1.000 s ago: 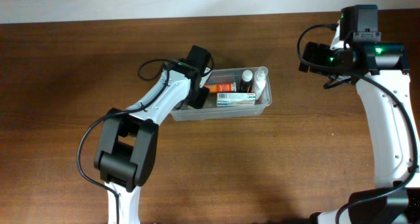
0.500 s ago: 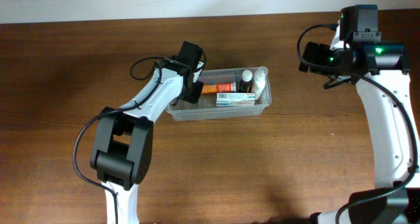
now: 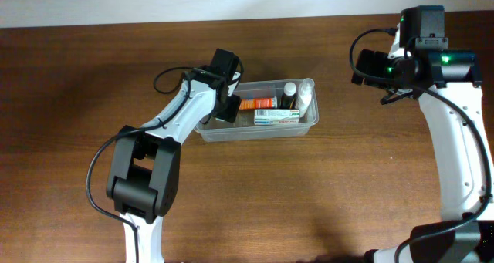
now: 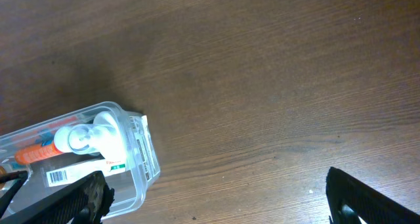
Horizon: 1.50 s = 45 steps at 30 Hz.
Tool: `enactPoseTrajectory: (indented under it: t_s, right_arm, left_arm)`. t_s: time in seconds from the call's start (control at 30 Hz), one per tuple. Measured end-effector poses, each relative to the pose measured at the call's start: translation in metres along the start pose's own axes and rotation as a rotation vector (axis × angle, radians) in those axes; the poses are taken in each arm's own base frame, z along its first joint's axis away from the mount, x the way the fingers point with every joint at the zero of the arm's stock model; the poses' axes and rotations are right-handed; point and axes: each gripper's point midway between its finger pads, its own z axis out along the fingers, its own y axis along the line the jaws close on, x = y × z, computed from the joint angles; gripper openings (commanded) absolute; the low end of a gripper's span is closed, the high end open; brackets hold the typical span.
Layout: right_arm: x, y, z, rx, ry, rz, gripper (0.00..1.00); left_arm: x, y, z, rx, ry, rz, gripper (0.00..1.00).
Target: Pack container
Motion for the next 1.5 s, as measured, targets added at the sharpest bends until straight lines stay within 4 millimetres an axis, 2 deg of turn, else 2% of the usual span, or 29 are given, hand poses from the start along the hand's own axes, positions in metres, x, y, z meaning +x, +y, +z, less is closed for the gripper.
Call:
enactPoseTrajectory:
  t_s: [0.3,0.43,0.6,0.73,0.77,0.8,0.83,1.0,1.13,1.23,1.3,1.4,1.5]
  right_arm:
    - [0.0,0.0,0.0,0.0,0.0,0.001,0.98]
    - [0.0,0.0,0.0,0.0,0.0,0.0,0.99]
    - [0.0,0.0,0.0,0.0,0.0,0.001,0.98]
    - [0.0,0.0,0.0,0.0,0.0,0.001,0.98]
    - [0.0,0.0,0.0,0.0,0.0,0.001,0.98]
    - [0.0,0.0,0.0,0.0,0.0,0.0,0.98]
    - [0.0,0.0,0.0,0.0,0.0,0.001,0.98]
    - [0.0,0.0,0.0,0.0,0.0,0.0,0.98]
    - [0.0,0.0,0.0,0.0,0.001,0.001,0.98]
    - [0.0,0.0,0.0,0.0,0.0,0.001,0.98]
    - [0.0,0.0,0.0,0.0,0.0,0.001,0.98]
    - [0.0,0.0,0.0,0.0,0.0,0.0,0.98]
    - [0.0,0.0,0.0,0.0,0.0,0.0,0.98]
  left_arm:
    - [0.007,0.0,-0.001,0.0,0.032,0.002,0.64]
    - [0.01,0.001,-0.007,-0.001,0.059,0.005,0.64]
    - [-0.008,0.002,-0.023,-0.001,0.016,0.001,0.69]
    - [-0.023,0.004,-0.045,-0.001,-0.036,-0.002,0.76]
    - [-0.025,0.004,-0.053,-0.001,-0.048,-0.003,0.79]
    - [-0.027,0.005,-0.063,-0.001,-0.062,-0.004,0.87]
    - [-0.029,0.006,-0.073,-0.001,-0.075,-0.003,0.99]
    - [-0.031,0.012,-0.135,-0.007,-0.153,-0.017,0.99]
    - [-0.019,0.017,-0.195,-0.006,-0.222,-0.022,0.99]
    - [0.0,0.02,-0.24,0.0,-0.264,-0.025,0.99]
    - [0.022,0.019,-0.271,0.02,-0.277,-0.023,0.99]
    - [0.057,0.015,-0.307,0.063,-0.28,-0.018,0.99]
    - [0.085,0.012,-0.331,0.087,-0.288,-0.014,0.99]
